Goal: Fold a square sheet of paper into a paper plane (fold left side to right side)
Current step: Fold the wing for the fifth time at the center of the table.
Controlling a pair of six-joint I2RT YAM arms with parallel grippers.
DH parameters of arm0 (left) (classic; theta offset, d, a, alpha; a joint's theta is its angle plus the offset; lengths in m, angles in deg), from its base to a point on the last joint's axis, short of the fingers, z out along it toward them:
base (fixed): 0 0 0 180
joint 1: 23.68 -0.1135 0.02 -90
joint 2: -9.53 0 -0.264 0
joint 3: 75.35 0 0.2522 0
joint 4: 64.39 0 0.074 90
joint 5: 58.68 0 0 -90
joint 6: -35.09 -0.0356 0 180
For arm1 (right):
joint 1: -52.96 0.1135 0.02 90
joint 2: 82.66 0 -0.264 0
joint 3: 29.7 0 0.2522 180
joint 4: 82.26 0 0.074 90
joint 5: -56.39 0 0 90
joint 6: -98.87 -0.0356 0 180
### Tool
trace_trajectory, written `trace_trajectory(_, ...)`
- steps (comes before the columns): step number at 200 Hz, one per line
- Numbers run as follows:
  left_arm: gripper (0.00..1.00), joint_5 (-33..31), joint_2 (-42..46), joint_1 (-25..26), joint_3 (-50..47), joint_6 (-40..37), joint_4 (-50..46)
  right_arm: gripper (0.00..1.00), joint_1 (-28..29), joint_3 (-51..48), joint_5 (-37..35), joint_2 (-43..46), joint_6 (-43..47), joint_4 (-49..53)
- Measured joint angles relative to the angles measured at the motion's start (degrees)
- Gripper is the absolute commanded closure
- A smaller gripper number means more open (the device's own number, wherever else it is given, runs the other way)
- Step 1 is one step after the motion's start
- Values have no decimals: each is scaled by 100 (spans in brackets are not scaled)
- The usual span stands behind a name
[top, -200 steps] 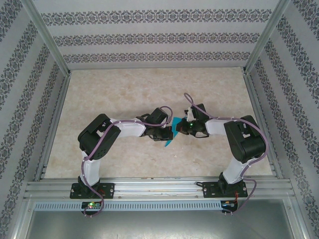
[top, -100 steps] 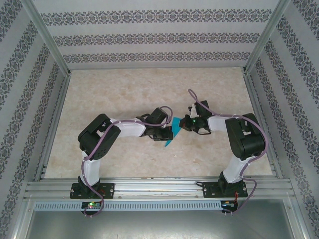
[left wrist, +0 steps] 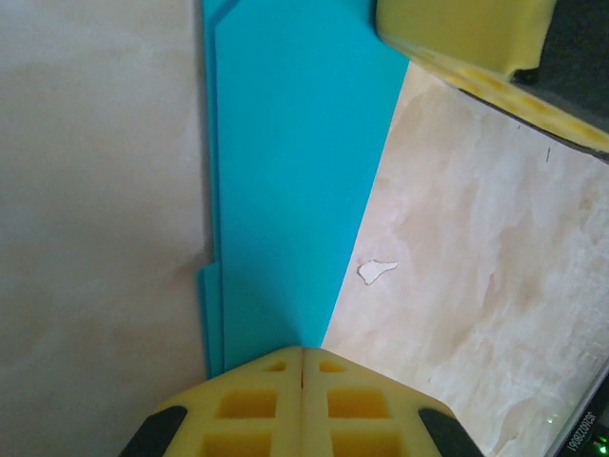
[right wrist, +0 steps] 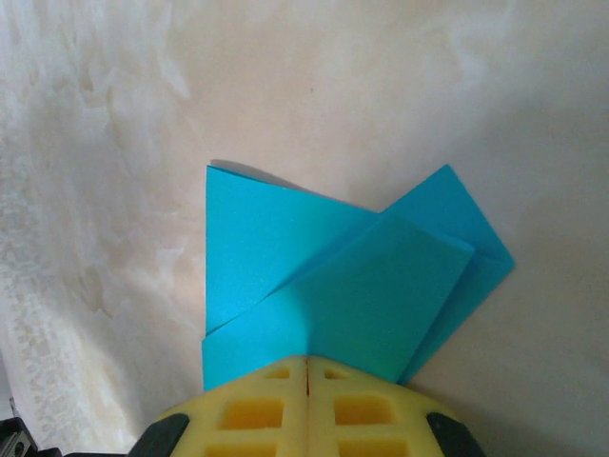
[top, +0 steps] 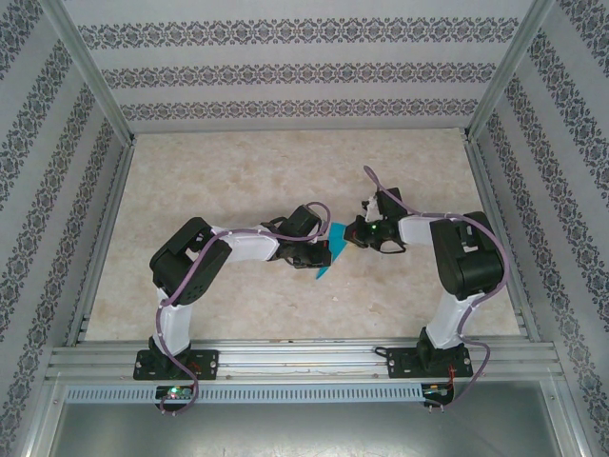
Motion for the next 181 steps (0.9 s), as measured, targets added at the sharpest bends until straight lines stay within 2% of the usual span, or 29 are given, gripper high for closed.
trace_trajectory(110, 100, -35, -11, 0, 2, 2, 39, 100, -284, 369, 188, -304, -140, 103)
trace_trajectory(181, 100, -35, -11, 0, 0, 0, 48, 100, -660, 684, 105, -555, -361, -50)
